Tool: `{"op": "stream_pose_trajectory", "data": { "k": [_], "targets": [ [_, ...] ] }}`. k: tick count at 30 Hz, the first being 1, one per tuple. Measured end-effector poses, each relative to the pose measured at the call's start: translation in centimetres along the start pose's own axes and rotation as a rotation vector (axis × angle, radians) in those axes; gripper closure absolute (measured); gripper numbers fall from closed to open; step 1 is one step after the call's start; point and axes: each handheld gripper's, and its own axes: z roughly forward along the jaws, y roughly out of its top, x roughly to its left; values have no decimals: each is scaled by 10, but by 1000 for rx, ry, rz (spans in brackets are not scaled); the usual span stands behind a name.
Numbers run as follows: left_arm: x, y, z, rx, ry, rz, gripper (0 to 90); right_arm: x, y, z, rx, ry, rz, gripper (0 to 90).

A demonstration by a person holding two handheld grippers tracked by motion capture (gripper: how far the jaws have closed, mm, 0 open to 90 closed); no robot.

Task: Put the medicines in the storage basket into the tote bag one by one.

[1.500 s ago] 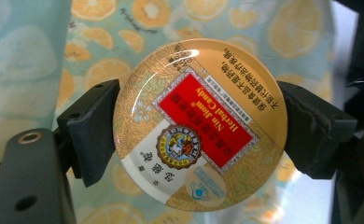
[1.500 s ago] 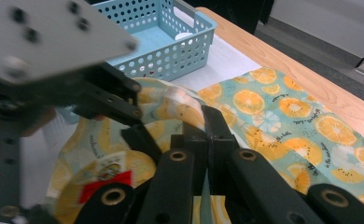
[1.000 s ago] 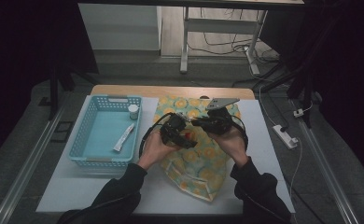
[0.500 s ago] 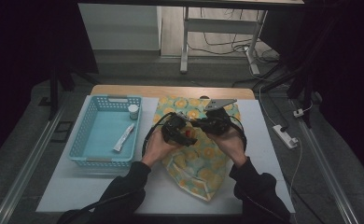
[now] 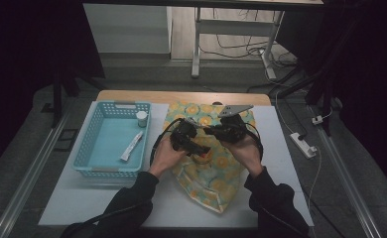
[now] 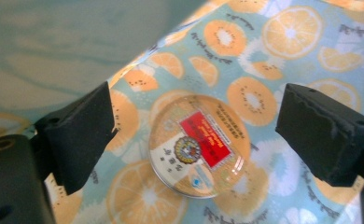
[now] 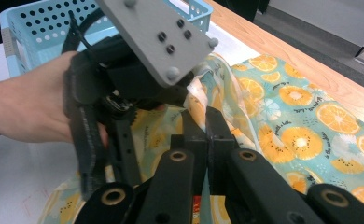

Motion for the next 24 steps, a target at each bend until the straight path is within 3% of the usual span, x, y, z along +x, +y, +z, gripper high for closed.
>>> {"op": "stream_pose_trajectory", "data": {
  "k": [10, 17, 24],
  "targets": [
    [-13, -4, -20, 11, -41, 25, 12, -1, -1, 0, 2, 1, 1, 896],
    [-17, -9, -35, 8, -78, 29, 1, 0, -1, 2, 6, 6, -3, 896],
    [-17, -16, -51, -26, -95, 18, 1, 0, -2, 2, 11, 7, -4, 896]
  ]
}}
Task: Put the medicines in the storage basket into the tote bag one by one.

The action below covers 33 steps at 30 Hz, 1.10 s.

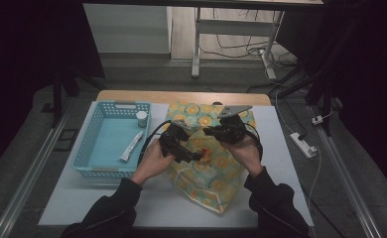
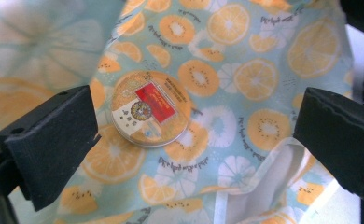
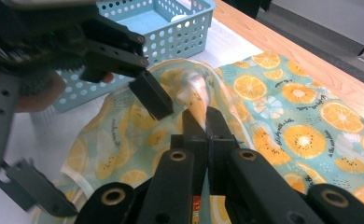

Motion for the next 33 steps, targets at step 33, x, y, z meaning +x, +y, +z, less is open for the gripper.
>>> {"op": "stream_pose_trajectory", "data": {
  "k": [33],
  "targets": [
    [40, -52, -85, -36, 164, -90, 1, -2, -1, 0, 2, -3, 4, 896]
  ]
}}
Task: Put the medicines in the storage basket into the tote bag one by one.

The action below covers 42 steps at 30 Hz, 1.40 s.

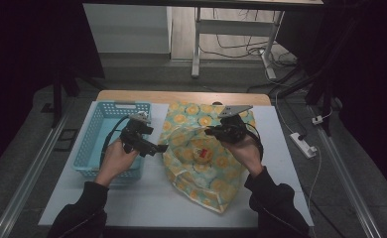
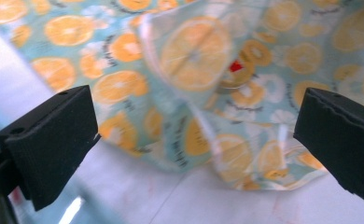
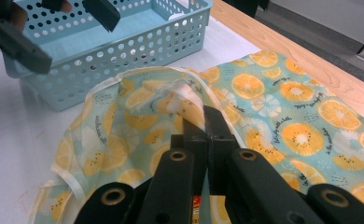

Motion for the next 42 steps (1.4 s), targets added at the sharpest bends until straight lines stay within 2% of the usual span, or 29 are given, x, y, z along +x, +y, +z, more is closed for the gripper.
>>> {"op": "stream_pose_trajectory", "data": {
  "k": [10, 14, 19, 22, 26, 32, 38, 42],
  "targets": [
    [18, -12, -15, 19, 130, -24, 2, 1, 1, 0, 0, 2, -4, 895],
    [29, -16, -21, 41, 186, -63, 1, 1, 1, 0, 1, 0, -1, 895],
    [43, -25, -25, 58, 235, -106, 1, 2, 1, 0, 1, 4, -4, 895],
    [50, -29, -24, 77, 266, -115, 2, 2, 1, 0, 3, 4, -1, 896],
    [58, -33, -20, 95, 282, -127, 2, 1, 1, 0, 5, 4, -3, 895],
    [70, -38, -11, 120, 286, -141, 2, 2, 1, 1, 6, 4, -5, 895],
    [79, -40, 3, 177, 285, -150, 1, 2, 1, 1, 7, 4, -6, 895],
    [81, -40, 12, 241, 294, -139, 1, 2, 1, 0, 6, 4, -7, 895]
  ]
}}
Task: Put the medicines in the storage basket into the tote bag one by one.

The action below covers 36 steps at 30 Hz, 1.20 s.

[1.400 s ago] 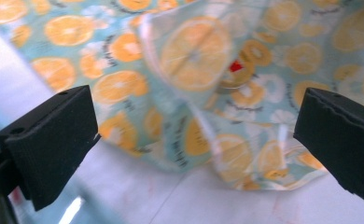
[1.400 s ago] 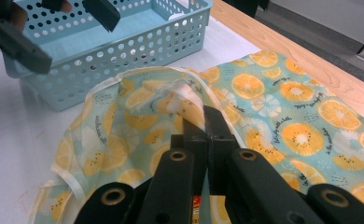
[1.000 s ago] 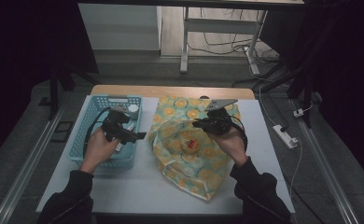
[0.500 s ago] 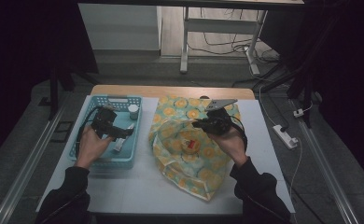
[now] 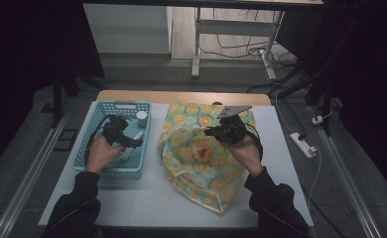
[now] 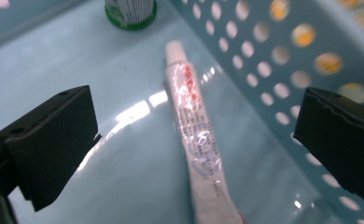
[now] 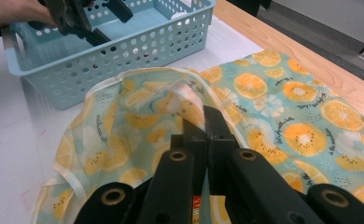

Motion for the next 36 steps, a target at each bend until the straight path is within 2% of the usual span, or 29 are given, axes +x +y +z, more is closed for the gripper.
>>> {"op": "stream_pose_trajectory", "data": {
  "k": [5, 9, 12, 16, 20, 22, 25, 32, 36],
  "targets": [
    [2, 0, 8, 49, 1, -3, 0, 0, 0, 0, 1, 0, 0, 895],
    [4, -3, 13, 97, 0, -17, 0, 0, 0, 1, 1, 2, 0, 895],
    [5, -3, 15, 113, -5, -36, 0, 1, 0, 1, 1, 2, -2, 895],
    [5, -4, 20, 155, -5, -40, 1, 1, 0, 1, 5, 4, -1, 895],
    [3, -4, 23, 189, 12, -38, 3, 0, -1, 1, 7, 3, -1, 895],
    [3, -4, 24, 208, 33, -30, 22, 0, -1, 1, 6, 4, -2, 895],
    [2, -4, 24, 214, 31, -34, 75, 0, -1, 1, 5, 4, -2, 895],
    [1, -5, 17, 171, 18, -29, 365, 0, -1, 1, 9, 5, -2, 895],
    [0, -5, 16, 162, 13, -31, 486, 0, -1, 2, 10, 5, -2, 895]
  ]
}}
